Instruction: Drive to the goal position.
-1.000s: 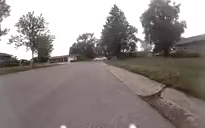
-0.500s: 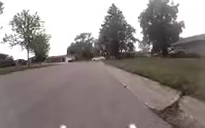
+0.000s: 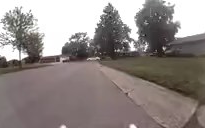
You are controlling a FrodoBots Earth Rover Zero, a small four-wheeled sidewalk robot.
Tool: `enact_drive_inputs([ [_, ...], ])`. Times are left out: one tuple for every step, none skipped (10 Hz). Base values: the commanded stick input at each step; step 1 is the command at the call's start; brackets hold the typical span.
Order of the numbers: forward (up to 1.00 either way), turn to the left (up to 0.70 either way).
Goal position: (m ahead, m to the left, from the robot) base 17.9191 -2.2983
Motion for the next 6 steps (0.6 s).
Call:
enact_drive_inputs([
  [1.0, 0.0],
  [1.0, 0.0],
  [1.0, 0.0],
  [1.0, 0.0],
  [1.0, 0.0],
  [1.0, 0.0],
])
